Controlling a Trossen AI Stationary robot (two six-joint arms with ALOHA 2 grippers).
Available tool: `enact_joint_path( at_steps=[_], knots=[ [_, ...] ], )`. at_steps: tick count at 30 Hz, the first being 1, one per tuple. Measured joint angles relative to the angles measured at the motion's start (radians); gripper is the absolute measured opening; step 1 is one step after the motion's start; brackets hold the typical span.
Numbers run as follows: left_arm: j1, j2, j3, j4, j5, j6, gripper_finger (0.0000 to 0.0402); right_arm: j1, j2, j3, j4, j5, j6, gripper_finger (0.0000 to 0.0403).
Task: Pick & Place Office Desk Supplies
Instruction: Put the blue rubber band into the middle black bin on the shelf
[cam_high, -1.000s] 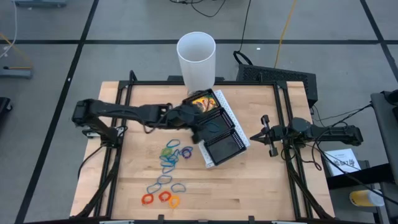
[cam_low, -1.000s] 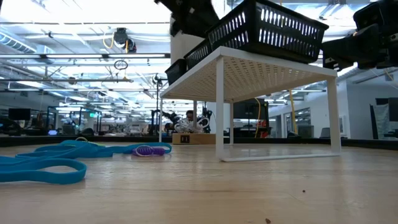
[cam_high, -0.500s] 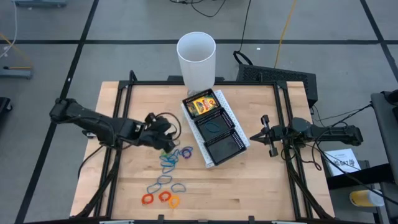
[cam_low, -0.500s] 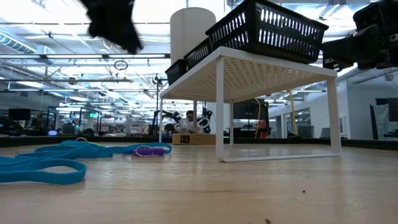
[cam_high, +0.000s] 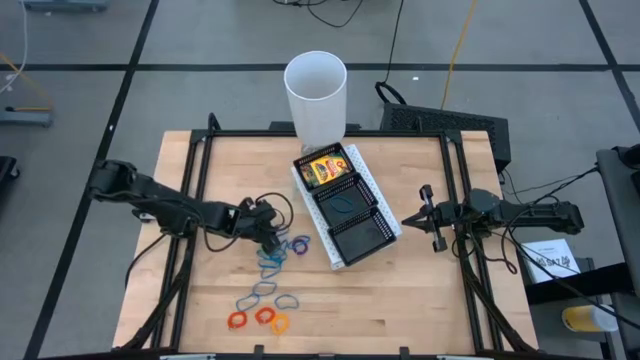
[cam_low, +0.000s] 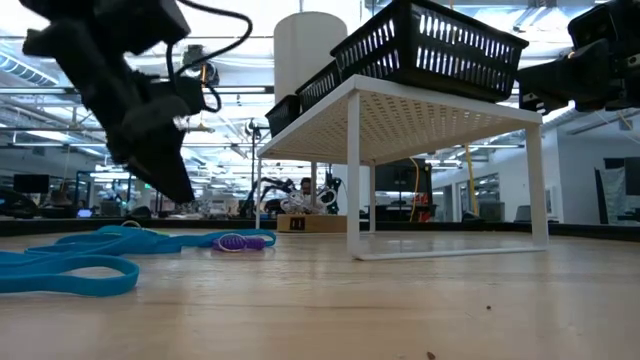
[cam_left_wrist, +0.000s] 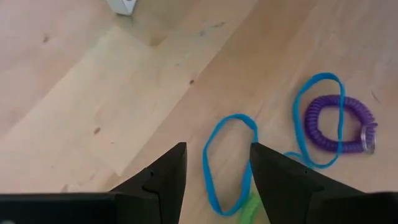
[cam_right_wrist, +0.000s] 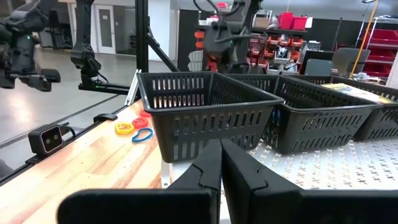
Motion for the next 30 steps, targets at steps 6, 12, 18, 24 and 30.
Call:
enact_joint_path(
  at_steps=[6, 12, 18, 24, 30],
  knots=[
    [0.018, 0.042, -0.039, 0.049, 0.003, 0.000, 0.0186, 0.000, 0.000, 0.000, 0.000, 0.000, 0.000, 0.0000],
    [0.021, 0.124, -0.043, 0.054, 0.007, 0.071, 0.0186, 0.000, 0.000, 0.000, 0.000, 0.000, 0.000, 0.0000],
    [0.020, 0.175, -0.040, 0.070, 0.018, 0.006, 0.0186, 0.000, 0.000, 0.000, 0.000, 0.000, 0.000, 0.0000],
    [0.022, 0.177, -0.041, 0.087, 0.064, 0.021, 0.0154, 0.000, 0.000, 0.000, 0.000, 0.000, 0.000, 0.0000],
    [0.022, 0.178, -0.041, 0.098, 0.114, 0.033, 0.0051, 0.000, 0.000, 0.000, 0.000, 0.000, 0.000, 0.0000]
  ],
)
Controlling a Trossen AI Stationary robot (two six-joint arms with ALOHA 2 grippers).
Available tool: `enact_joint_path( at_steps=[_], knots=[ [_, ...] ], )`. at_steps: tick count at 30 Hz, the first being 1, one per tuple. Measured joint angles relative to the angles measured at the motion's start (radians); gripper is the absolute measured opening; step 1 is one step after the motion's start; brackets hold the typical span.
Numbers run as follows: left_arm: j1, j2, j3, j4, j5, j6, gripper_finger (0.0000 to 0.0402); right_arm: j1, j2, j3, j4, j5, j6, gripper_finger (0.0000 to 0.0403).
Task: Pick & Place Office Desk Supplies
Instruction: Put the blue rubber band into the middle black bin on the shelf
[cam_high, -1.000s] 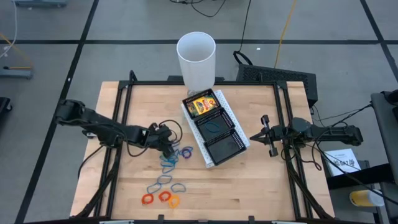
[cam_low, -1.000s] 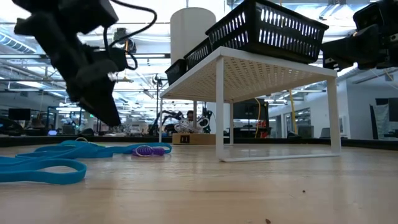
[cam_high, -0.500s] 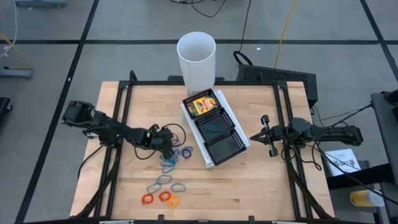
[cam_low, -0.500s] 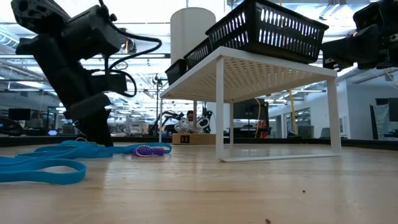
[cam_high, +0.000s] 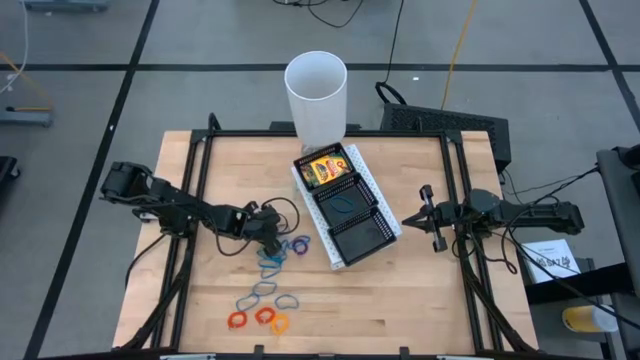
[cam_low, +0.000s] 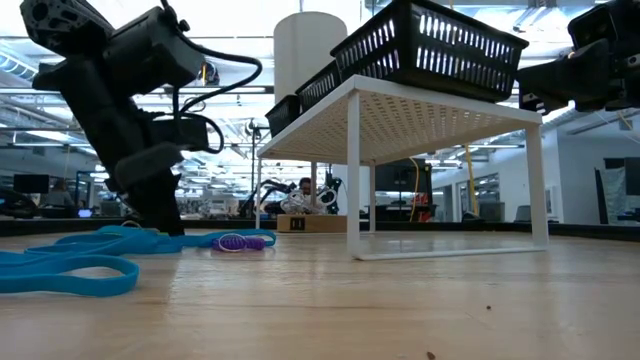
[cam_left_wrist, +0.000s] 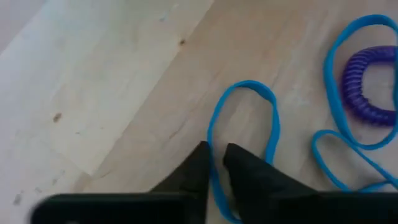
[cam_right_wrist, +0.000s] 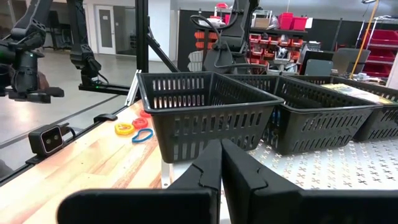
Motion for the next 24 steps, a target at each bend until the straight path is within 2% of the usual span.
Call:
enact_joint_path(
  at_steps=[3, 6, 9, 13, 16, 20, 24],
  knots=[
    [-0.001, 0.000, 0.000, 0.003, 0.001, -0.033, 0.0010, 0.000, 0.000, 0.000, 0.000, 0.000, 0.000, 0.0000],
    [-0.003, 0.003, 0.000, 0.004, -0.033, -0.088, 0.0019, 0.000, 0.000, 0.000, 0.000, 0.000, 0.000, 0.0000],
    [-0.001, 0.003, 0.000, 0.005, -0.034, -0.067, 0.0029, 0.000, 0.000, 0.000, 0.000, 0.000, 0.000, 0.0000],
    [-0.007, -0.001, 0.008, -0.003, -0.042, -0.038, 0.0007, 0.000, 0.000, 0.000, 0.000, 0.000, 0.000, 0.0000],
    [-0.009, -0.040, 0.022, -0.021, -0.061, -0.032, 0.0008, 0.000, 0.000, 0.000, 0.000, 0.000, 0.000, 0.0000],
    [-0.024, -0.131, 0.078, -0.054, -0.113, 0.047, 0.0004, 0.000, 0.000, 0.000, 0.000, 0.000, 0.000, 0.0000],
    [-0.049, -0.209, 0.128, -0.065, -0.197, 0.192, 0.0004, 0.000, 0.000, 0.000, 0.002, 0.000, 0.000, 0.0000]
  ],
)
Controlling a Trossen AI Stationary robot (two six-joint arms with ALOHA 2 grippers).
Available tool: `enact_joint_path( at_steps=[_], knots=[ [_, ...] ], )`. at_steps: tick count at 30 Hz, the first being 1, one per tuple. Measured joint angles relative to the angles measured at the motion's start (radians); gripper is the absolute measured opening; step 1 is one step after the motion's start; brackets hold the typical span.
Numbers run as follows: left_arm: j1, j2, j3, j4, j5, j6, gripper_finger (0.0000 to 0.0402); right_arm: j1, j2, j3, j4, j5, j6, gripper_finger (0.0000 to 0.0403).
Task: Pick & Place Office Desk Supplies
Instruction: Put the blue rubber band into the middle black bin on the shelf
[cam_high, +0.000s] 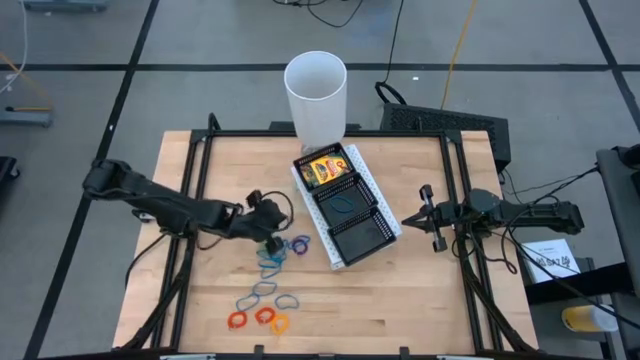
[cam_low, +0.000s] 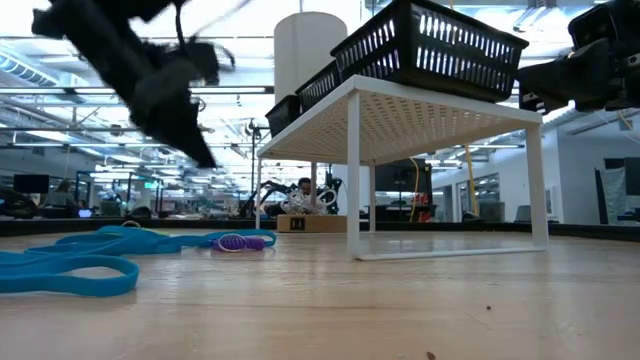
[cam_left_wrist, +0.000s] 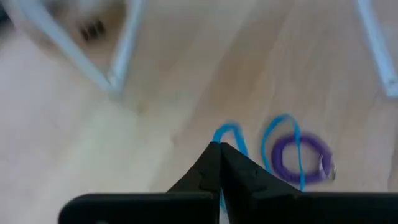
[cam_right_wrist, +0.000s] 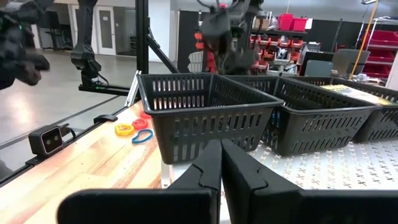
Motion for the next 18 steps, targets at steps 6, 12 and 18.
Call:
enact_joint_path(
  at_steps=[6, 12, 18],
  knots=[
    [-0.023, -0.107, 0.076, 0.014, -0.131, 0.219, 0.0005, 0.000, 0.001, 0.000, 0.002, 0.000, 0.000, 0.0000],
    [-0.026, -0.198, 0.106, 0.087, -0.163, 0.396, 0.0005, 0.000, 0.001, 0.000, 0.025, 0.000, 0.000, 0.0000],
    [-0.026, -0.232, 0.105, 0.187, -0.151, 0.554, 0.0005, 0.000, 0.007, 0.000, 0.101, -0.002, 0.133, 0.0000]
  ],
)
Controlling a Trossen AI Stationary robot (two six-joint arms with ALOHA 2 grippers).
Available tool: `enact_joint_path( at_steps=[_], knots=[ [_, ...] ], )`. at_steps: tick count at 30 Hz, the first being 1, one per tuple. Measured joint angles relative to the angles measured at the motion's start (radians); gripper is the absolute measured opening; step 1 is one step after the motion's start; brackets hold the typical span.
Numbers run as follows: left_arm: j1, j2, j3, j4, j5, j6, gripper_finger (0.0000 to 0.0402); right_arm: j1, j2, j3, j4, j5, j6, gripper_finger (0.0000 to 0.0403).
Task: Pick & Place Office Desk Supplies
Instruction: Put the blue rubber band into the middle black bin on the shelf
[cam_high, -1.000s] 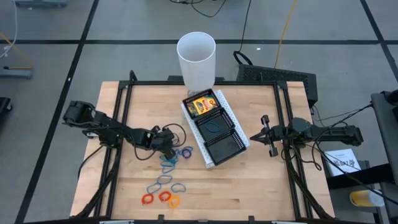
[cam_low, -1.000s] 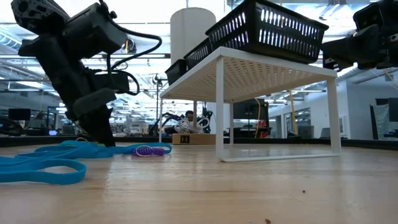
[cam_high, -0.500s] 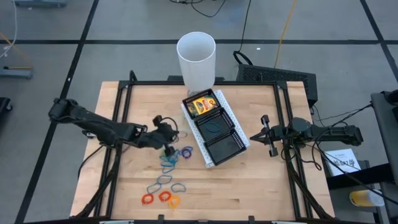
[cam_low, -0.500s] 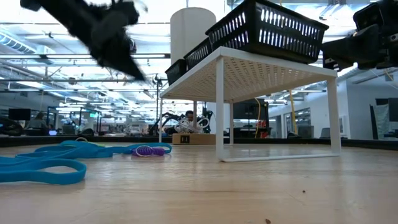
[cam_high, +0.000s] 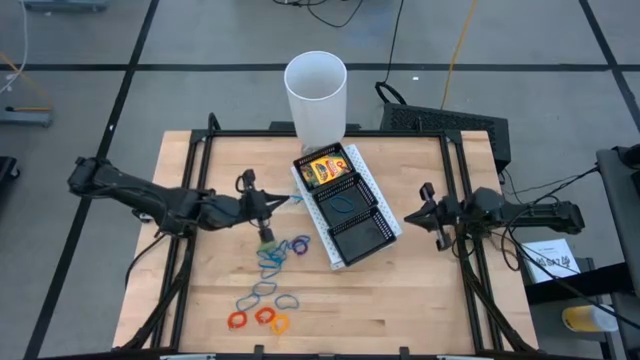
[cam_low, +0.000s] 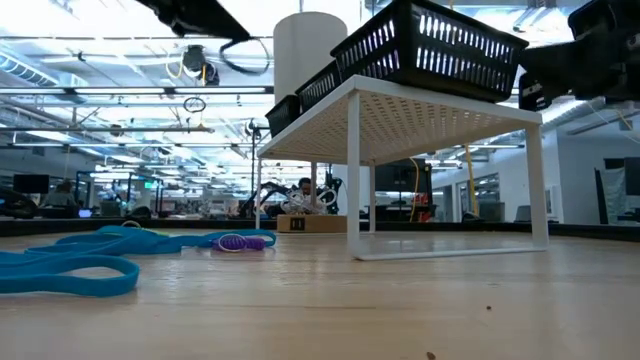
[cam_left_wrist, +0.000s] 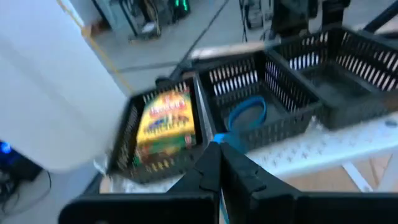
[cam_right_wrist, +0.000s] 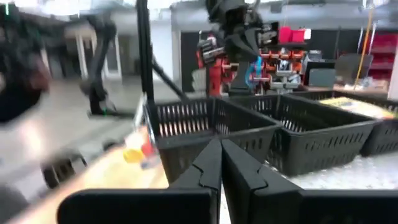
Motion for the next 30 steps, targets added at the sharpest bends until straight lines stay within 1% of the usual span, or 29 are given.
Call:
enact_joint_path(
  at_steps=[4, 6, 11, 14, 18, 20, 22, 27, 30],
  knots=[
    [0.000, -0.015, 0.000, 0.044, 0.000, 0.050, 0.0004, 0.000, 0.004, 0.000, 0.119, 0.002, 0.186, 0.0000],
    [0.000, -0.016, 0.000, 0.077, 0.001, 0.079, 0.0005, 0.000, 0.005, 0.000, 0.152, 0.003, 0.220, 0.0000],
    [0.000, -0.016, 0.000, 0.133, 0.004, 0.136, 0.0005, 0.000, 0.005, 0.000, 0.192, 0.005, 0.215, 0.0000],
    [0.000, -0.016, 0.000, 0.164, 0.009, 0.155, 0.0003, 0.000, 0.007, 0.000, 0.227, 0.021, 0.170, 0.0000],
    [0.000, -0.016, 0.000, 0.215, 0.054, 0.179, 0.0005, 0.000, 0.067, 0.009, 0.393, 0.160, 0.107, 0.0008],
    [0.003, 0.001, 0.000, 0.260, 0.056, 0.189, 0.0003, 0.000, 0.135, 0.041, 0.396, 0.186, 0.076, 0.0026],
    [0.012, 0.023, 0.000, 0.305, 0.065, 0.190, 0.0003, 0.000, 0.227, 0.098, 0.406, 0.193, 0.061, 0.0056],
    [0.045, 0.096, 0.000, 0.424, 0.163, 0.212, 0.0003, 0.000, 0.497, 0.236, 0.401, 0.291, 0.043, 0.0148],
    [0.073, 0.147, 0.000, 0.511, 0.207, 0.204, 0.0005, 0.000, 0.632, 0.308, 0.405, 0.293, 0.020, 0.0190]
  ],
)
